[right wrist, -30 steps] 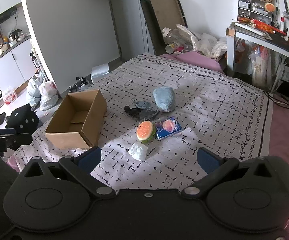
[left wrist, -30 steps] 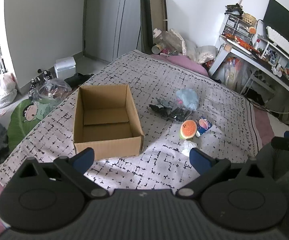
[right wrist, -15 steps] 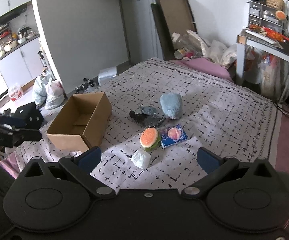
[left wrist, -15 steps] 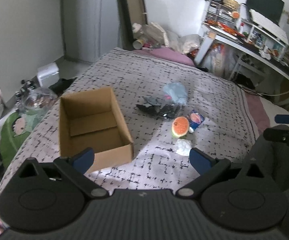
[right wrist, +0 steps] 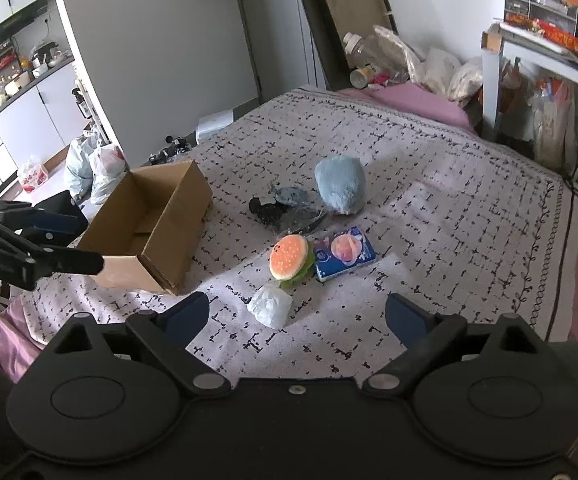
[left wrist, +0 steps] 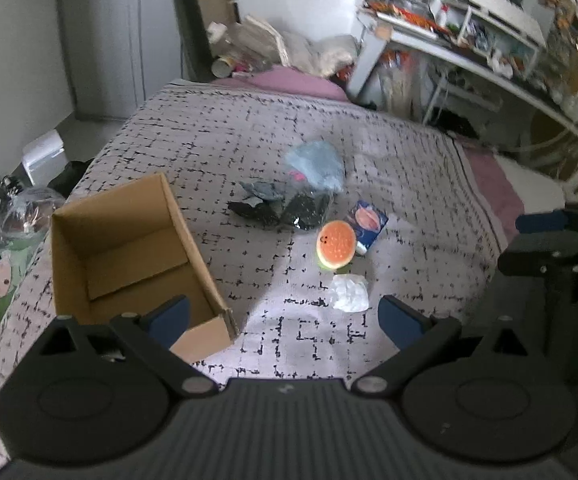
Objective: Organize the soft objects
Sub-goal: 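Reach the left tool to the white cloth while the right tool approaches the plush burger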
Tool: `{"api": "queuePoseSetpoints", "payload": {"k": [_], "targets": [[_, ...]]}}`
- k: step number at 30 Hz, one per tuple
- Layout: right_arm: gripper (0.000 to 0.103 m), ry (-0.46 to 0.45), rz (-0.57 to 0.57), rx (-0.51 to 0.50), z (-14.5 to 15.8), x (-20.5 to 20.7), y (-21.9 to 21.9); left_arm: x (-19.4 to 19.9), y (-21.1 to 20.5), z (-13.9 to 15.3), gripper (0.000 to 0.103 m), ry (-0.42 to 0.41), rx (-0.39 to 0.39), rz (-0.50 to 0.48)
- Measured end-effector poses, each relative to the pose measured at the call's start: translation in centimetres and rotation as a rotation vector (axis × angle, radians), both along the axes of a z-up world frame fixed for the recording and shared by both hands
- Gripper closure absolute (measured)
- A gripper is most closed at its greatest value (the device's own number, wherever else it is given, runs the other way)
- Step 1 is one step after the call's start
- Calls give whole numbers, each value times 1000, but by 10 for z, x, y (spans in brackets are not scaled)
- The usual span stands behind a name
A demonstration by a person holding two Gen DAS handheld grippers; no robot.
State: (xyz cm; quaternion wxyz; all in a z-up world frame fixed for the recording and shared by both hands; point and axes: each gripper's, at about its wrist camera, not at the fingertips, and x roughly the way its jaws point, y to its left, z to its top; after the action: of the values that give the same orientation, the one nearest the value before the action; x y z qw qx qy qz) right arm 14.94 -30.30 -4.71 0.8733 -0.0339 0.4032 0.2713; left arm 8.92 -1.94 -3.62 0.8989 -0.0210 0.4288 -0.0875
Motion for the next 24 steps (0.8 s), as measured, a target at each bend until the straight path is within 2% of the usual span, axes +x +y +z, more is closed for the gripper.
{"api": "queuePoseSetpoints", "payload": {"k": [6, 11, 17, 19, 24], "targets": [[14, 42, -32, 2, -14, 13, 3, 23, -15, -14, 7, 30, 42, -90], [16, 65, -63, 25, -23, 24, 5, 43, -30, -27, 10, 25, 124, -156], [18, 79, -109, 42, -32, 37, 4, 69, -48, -43, 13, 36, 125, -192], [24, 90, -115, 48, -37, 40, 3, 76, -54, -49, 15, 44, 118, -189], [27, 110, -117, 72, -48, 48, 3, 91, -62, -64, 21, 72, 63, -156]]}}
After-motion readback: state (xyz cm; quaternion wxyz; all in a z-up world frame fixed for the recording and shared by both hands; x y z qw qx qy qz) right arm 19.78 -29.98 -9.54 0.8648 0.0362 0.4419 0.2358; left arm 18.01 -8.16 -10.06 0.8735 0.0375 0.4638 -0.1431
